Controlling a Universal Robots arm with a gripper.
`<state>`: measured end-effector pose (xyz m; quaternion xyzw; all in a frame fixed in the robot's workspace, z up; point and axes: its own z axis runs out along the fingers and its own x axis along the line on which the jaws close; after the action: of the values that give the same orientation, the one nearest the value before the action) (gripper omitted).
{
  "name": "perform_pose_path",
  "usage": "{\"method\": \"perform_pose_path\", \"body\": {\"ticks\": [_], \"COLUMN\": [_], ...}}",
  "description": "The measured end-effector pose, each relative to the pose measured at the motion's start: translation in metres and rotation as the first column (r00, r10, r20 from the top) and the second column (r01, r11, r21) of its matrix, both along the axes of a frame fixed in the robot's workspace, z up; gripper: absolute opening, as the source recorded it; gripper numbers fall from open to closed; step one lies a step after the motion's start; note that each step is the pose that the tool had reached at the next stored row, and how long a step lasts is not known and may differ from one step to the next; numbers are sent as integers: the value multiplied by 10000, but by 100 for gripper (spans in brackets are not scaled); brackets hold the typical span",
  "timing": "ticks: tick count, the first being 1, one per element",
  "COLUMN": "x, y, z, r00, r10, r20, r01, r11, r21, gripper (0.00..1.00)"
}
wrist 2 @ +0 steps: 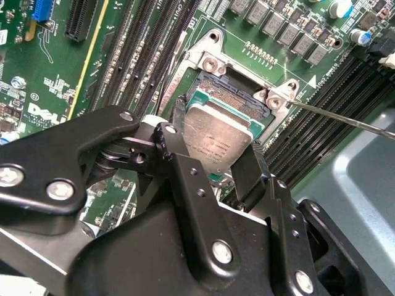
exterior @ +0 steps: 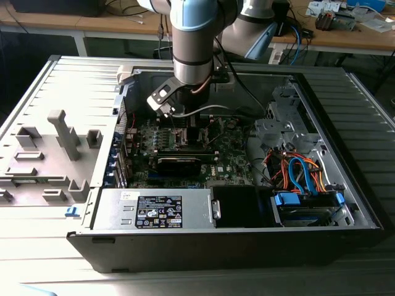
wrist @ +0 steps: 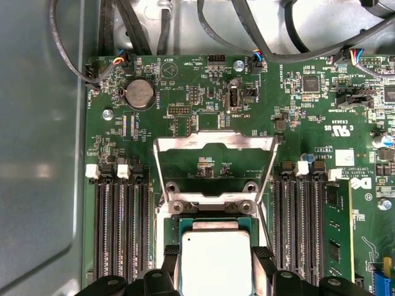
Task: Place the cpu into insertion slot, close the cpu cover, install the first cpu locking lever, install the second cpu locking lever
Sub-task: 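Place the cpu into insertion slot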
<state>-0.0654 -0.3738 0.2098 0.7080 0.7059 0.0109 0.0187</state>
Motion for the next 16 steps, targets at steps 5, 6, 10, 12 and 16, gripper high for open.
{"method": "perform_pose_path", "body": {"ticks": [5,6,10,12,16], "x": [6,7,9,10,10], "y": [0,0,0,0,0], "z": [-10,-13,-20,-24,-32], "r00": [10000,10000,10000,10000,10000], "r10": [-32,-41,-64,-72,-89], "r20": [0,1,1,1,0], "r01": [32,41,64,72,89], "r11": [10000,10000,10000,10000,10000], "r21": [1,1,2,1,1], "gripper": [55,55,55,55,55]}}
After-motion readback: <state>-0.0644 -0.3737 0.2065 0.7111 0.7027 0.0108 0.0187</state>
